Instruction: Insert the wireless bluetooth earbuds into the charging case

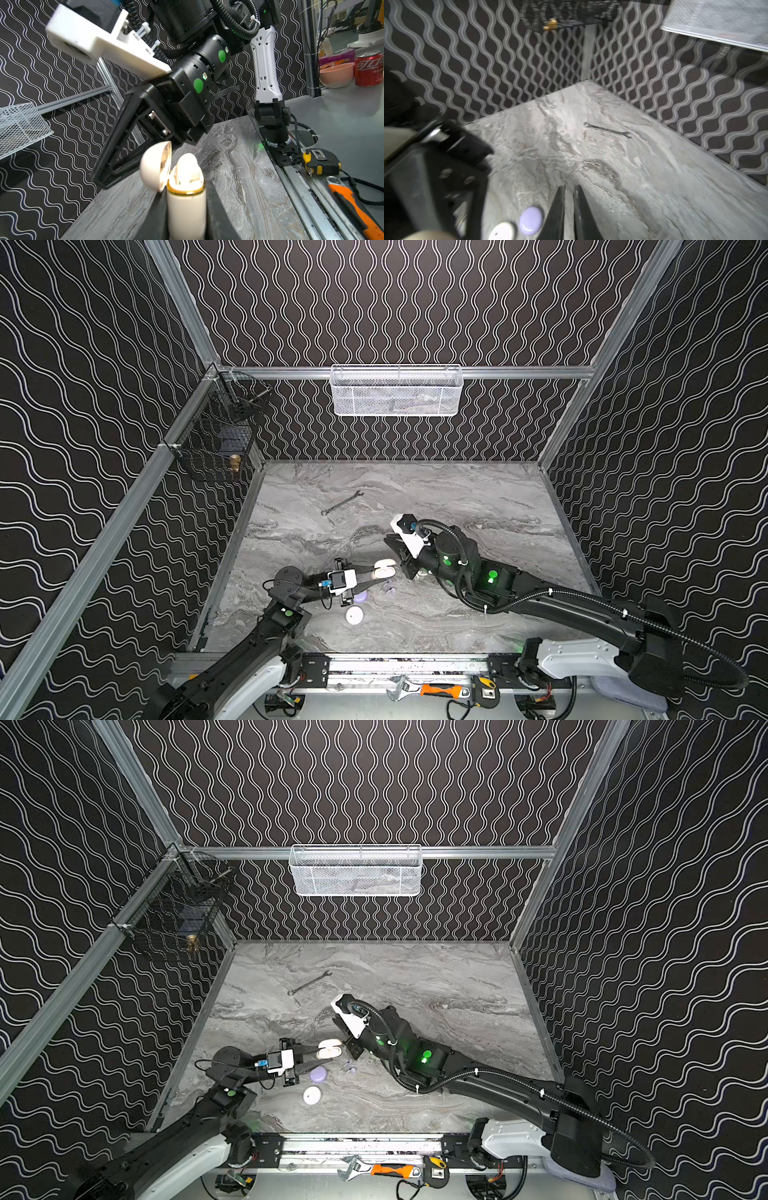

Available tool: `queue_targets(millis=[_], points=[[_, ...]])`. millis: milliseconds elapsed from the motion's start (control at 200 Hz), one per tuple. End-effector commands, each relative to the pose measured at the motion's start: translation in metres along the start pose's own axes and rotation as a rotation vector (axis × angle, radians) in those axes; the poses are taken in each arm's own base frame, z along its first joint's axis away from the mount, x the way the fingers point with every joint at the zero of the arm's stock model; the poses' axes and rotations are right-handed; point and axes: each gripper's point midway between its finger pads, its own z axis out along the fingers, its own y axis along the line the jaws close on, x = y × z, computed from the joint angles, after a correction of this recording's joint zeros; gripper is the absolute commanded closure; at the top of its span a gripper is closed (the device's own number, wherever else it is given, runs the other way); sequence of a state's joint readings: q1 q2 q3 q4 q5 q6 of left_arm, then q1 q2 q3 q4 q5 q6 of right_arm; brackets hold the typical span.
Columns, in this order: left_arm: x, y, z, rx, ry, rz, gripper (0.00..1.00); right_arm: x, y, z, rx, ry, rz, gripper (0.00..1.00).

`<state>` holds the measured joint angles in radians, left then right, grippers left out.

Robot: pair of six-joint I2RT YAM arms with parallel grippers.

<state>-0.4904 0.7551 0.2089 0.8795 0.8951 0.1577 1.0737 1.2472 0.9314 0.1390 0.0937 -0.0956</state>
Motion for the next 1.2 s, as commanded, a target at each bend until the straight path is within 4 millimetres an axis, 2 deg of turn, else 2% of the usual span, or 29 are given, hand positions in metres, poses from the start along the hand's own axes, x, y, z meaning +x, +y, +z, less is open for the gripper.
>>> queue_targets(millis=[0, 145, 215, 410, 495, 646, 756, 801, 866, 976, 1116, 1196], points=[[0.000, 0.005, -0.001, -0.030, 0.004, 0.006, 1.00, -0.004, 0.022, -0.005, -0.127, -0.009, -0.030, 0.87], [0.008, 0.010, 0.001, -0.049, 0.032, -0.019, 1.00, -0.010, 0.037, -0.018, -0.206, -0.054, -0.038, 0.87], [0.009, 0.013, 0.001, -0.067, 0.033, -0.022, 1.00, -0.012, 0.038, -0.024, -0.213, -0.071, -0.039, 0.87], [0.013, 0.019, 0.000, -0.105, 0.049, -0.041, 1.00, -0.010, 0.029, -0.030, -0.160, -0.103, -0.040, 0.86], [0.019, 0.045, -0.002, -0.244, 0.077, -0.122, 1.00, -0.013, 0.011, -0.030, -0.059, -0.123, -0.014, 0.85], [0.057, 0.104, -0.019, -0.589, 0.187, -0.372, 1.00, -0.019, -0.033, -0.041, 0.189, -0.182, 0.069, 0.80], [0.094, 0.136, -0.039, -0.746, 0.260, -0.586, 1.00, -0.020, -0.060, -0.052, 0.330, -0.220, 0.138, 0.78], [0.113, 0.143, -0.045, -0.780, 0.305, -0.690, 1.00, -0.019, -0.069, -0.055, 0.376, -0.227, 0.181, 0.77], [0.135, 0.141, -0.043, -0.752, 0.344, -0.788, 1.00, -0.013, -0.079, -0.058, 0.425, -0.222, 0.249, 0.76], [0.170, 0.129, -0.037, -0.718, 0.356, -0.921, 1.00, 0.000, -0.081, -0.054, 0.436, -0.184, 0.332, 0.75], [0.210, 0.116, -0.027, -0.662, 0.394, -1.075, 1.00, 0.033, -0.077, -0.045, 0.426, -0.113, 0.414, 0.73], [0.230, 0.111, -0.028, -0.671, 0.419, -1.136, 1.00, 0.054, -0.073, -0.040, 0.413, -0.056, 0.454, 0.70]])
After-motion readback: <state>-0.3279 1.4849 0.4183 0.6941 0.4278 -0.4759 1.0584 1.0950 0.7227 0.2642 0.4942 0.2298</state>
